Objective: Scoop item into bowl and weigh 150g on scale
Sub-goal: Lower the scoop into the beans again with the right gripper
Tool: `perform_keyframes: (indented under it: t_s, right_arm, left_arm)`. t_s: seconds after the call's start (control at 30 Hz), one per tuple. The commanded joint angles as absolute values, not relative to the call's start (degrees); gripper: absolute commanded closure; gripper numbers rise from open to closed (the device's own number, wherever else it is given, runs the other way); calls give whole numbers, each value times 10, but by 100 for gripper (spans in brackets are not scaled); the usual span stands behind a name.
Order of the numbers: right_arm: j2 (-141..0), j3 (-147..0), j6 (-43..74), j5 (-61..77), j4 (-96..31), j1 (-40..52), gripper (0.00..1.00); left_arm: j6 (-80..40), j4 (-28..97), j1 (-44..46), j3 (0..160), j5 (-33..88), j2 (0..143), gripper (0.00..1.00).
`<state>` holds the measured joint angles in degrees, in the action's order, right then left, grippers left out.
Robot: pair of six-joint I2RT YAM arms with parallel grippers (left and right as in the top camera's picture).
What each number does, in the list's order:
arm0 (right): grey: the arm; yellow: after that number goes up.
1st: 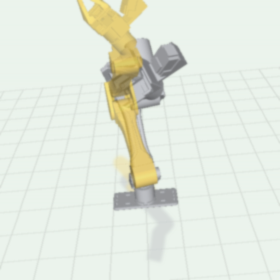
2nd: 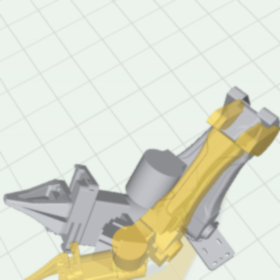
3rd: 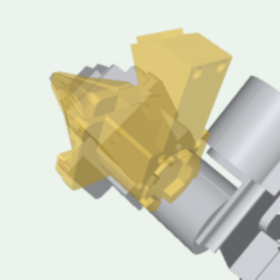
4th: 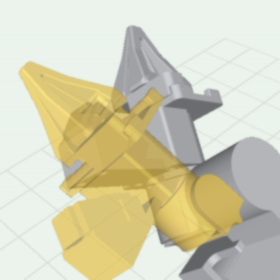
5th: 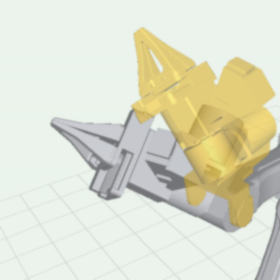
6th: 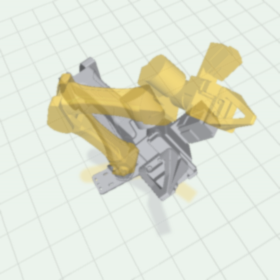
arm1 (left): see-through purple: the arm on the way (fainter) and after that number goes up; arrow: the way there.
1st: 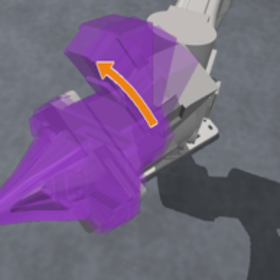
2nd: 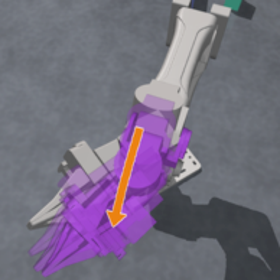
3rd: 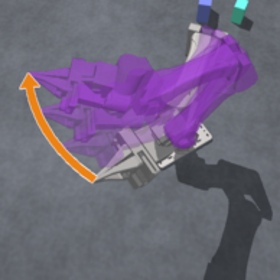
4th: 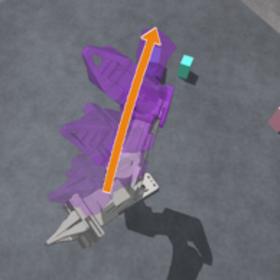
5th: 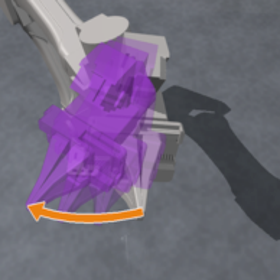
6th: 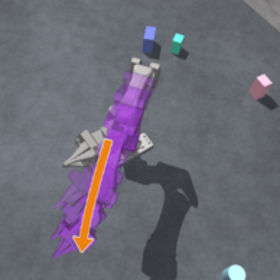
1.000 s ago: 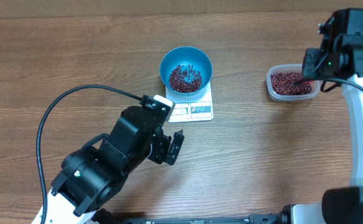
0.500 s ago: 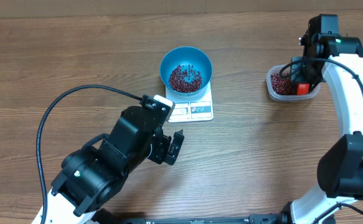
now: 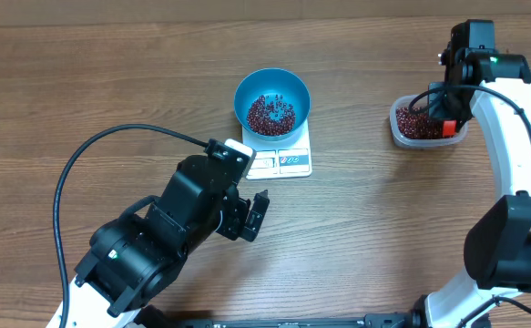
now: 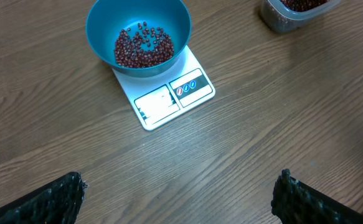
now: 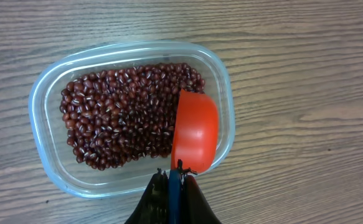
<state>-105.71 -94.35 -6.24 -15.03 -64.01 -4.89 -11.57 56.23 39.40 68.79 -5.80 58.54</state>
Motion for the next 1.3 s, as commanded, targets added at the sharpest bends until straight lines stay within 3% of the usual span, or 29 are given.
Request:
perform_keyframes:
  t_s: [0.0,0.47,0.7,1.27]
  right_arm:
    - [-1065,-942,-74,-158,-640,-53,96]
    - [-1068,-888,-74,-123,-611,-70,96]
    - [-1068,-881,-77,14,-598,-95,96]
    - [-1068,-876,-95,132,-592,-124,96]
  left_arm:
    - [-107,564,398,687,-64,588,1]
    - [-107,564,398,687,-64,588,1]
    - [-107,564,398,687,-64,588,1]
    - [-107,564,398,687,-64,588,1]
